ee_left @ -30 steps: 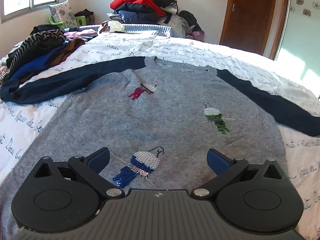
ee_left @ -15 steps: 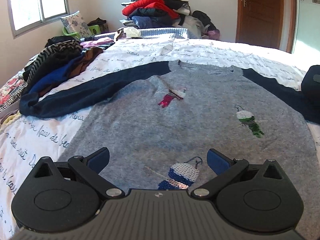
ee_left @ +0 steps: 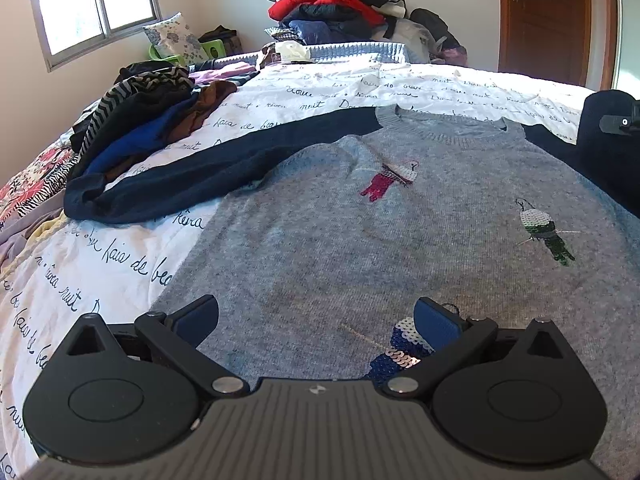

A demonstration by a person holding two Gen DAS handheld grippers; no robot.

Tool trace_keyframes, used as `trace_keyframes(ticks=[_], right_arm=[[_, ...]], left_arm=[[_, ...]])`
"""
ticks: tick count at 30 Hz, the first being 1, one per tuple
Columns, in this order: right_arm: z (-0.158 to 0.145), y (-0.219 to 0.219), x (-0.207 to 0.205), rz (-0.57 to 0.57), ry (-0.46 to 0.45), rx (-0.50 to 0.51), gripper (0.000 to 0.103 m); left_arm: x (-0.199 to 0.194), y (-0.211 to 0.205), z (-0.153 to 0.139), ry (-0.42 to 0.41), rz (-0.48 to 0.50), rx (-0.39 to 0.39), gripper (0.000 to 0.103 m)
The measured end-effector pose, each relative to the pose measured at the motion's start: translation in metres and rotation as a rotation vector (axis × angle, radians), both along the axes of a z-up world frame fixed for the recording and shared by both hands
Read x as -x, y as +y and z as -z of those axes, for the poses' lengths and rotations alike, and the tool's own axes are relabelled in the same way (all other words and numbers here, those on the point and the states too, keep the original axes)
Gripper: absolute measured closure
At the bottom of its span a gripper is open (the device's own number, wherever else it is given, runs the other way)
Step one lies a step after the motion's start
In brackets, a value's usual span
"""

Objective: Fold small clothes
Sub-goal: 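Lift the navy sleeve and carry it across the sweater body toward the collar, then lay the sleeve across the sweater body and open the right gripper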

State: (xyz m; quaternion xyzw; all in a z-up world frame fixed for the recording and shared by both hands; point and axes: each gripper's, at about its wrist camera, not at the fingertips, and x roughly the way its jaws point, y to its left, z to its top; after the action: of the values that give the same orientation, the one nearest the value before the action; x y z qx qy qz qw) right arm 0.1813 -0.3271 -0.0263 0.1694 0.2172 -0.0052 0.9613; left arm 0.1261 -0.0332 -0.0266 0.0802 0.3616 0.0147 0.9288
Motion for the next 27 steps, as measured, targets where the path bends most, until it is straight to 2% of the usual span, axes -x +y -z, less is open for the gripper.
trace_keyframes(ticks=[8,20,27], right_arm=[[-0.008,0.035,-0.023,-0.069,0.012,0.024,0.094],[-0.002,0.138,-0.072,-0.236,0.056,0.122,0.094],[0.001,0.179,-0.090,-0.278,0.069,0.143,0.094]], left_arm=[[0.001,0.008,0.001,0.007,-0.006,0.001,0.000],[0.007,0.033,-0.004,0.000,-0.032,0.030,0.000],[0.007,0.047,-0.002,0.011,-0.060,0.045,0.000]])
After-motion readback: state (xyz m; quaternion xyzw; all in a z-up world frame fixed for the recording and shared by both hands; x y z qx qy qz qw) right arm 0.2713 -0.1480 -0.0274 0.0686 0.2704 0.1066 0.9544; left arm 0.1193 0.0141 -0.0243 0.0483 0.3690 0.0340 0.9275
